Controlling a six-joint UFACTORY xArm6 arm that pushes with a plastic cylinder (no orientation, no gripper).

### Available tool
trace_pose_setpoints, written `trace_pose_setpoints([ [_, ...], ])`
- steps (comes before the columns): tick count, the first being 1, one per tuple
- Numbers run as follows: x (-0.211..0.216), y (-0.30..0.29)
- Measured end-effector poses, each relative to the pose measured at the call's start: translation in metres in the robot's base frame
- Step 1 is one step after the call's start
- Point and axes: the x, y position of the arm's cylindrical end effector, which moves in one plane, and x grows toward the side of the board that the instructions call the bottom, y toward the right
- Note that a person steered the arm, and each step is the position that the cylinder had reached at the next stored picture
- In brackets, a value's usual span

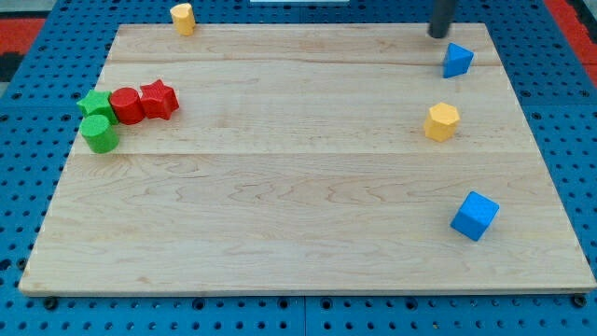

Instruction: Slide the blue triangle closer to yellow hexagon

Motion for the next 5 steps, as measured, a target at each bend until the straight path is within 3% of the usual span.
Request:
trace_pose_setpoints([
  [1, 0.025, 0.014],
  [2, 0.041, -0.042],
  [3, 0.051, -0.048],
  [4, 0.109, -0.04],
  [5, 0.132, -0.044],
])
